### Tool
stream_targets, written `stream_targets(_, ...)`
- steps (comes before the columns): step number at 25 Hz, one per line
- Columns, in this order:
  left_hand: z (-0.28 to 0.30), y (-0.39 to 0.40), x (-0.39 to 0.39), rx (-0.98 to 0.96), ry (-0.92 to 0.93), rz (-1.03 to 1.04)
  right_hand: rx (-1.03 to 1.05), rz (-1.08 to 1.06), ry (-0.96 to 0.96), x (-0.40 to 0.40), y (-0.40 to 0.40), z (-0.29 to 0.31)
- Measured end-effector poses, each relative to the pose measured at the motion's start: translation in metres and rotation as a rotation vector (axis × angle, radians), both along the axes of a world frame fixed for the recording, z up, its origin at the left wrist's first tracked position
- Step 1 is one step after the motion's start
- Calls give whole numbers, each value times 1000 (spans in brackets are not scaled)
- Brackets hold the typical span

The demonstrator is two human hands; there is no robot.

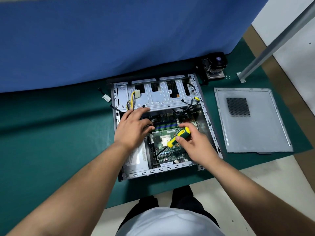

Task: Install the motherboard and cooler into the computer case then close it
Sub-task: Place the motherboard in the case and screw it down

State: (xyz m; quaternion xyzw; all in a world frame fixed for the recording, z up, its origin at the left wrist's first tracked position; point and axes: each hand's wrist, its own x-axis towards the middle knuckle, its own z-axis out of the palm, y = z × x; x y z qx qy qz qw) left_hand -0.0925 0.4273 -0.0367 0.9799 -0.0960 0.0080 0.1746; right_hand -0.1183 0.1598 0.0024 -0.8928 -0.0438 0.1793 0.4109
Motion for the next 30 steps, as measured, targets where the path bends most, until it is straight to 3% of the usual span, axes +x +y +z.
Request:
stream_targets(12, 2, -4, -1, 19, -35, 19, -179, 387, -135, -7, 22, 6)
stream_targets(30, 0, -3, -1, -13, -33, 18, -215, 502, -198, -13, 34, 6)
